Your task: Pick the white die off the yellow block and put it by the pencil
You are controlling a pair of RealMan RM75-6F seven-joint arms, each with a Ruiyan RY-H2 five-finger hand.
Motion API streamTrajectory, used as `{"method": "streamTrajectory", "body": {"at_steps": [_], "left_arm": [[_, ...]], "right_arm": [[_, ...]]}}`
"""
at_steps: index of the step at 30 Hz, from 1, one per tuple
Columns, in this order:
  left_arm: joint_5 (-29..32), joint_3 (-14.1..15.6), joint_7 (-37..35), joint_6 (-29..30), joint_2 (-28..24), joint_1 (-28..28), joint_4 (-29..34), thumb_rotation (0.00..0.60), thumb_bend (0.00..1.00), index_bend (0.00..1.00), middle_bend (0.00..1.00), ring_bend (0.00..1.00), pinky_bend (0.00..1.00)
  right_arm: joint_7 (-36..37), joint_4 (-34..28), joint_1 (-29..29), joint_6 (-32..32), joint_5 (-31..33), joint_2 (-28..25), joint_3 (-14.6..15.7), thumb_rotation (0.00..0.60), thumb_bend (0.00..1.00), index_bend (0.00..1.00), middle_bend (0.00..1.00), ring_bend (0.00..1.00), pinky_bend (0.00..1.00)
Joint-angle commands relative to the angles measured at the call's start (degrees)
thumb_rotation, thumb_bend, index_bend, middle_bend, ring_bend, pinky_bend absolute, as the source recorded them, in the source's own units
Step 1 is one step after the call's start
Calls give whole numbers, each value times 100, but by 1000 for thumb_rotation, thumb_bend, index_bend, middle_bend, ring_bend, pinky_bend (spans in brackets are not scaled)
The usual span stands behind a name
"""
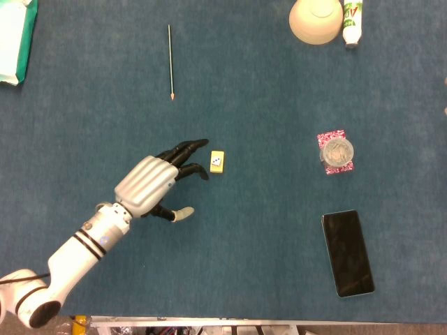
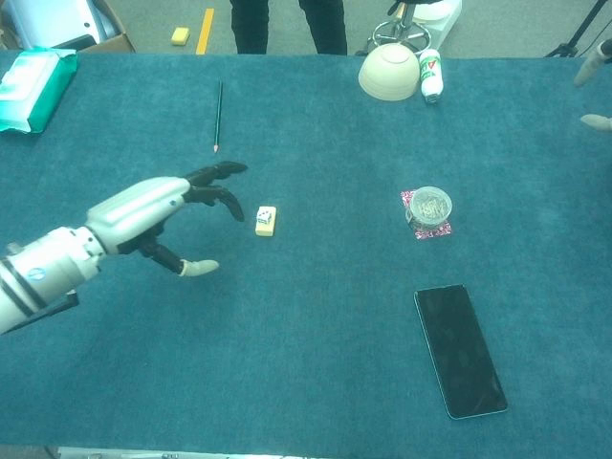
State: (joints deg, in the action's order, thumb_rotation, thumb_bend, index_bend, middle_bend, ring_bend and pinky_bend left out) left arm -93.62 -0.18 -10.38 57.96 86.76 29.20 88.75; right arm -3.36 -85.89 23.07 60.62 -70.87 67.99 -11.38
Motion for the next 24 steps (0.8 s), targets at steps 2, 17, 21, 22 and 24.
{"method": "streamTrajectory", "body": {"at_steps": [2, 17, 21, 22, 24], "left_arm": [[67, -71, -74, -101, 225, 177, -265, 600, 224, 338, 0, 0, 173], [515, -385, 76, -519, 785, 722, -941, 600, 224, 376, 0, 0, 131], [671, -427, 121, -609, 963, 809, -1182, 600, 224, 375, 0, 0, 131], [699, -437, 111, -626, 1004, 830, -1239, 600, 224, 376, 0, 0, 131], [740, -454, 108, -651, 1094, 880, -1371, 600, 224, 377, 0, 0, 132]], "right_arm": [[27, 21, -6, 2, 30, -17, 22, 600, 209, 418, 352, 243, 259], [119, 59, -19, 1, 61, -47, 128, 600, 209, 418, 353, 243, 259], [142, 63, -36, 22, 78, -76, 140, 600, 209, 418, 352, 243, 260], [149, 70, -38, 22, 86, -80, 140, 600, 209, 418, 353, 243, 260], [161, 81, -41, 24, 97, -91, 145, 600, 209, 418, 353, 243, 260]]}}
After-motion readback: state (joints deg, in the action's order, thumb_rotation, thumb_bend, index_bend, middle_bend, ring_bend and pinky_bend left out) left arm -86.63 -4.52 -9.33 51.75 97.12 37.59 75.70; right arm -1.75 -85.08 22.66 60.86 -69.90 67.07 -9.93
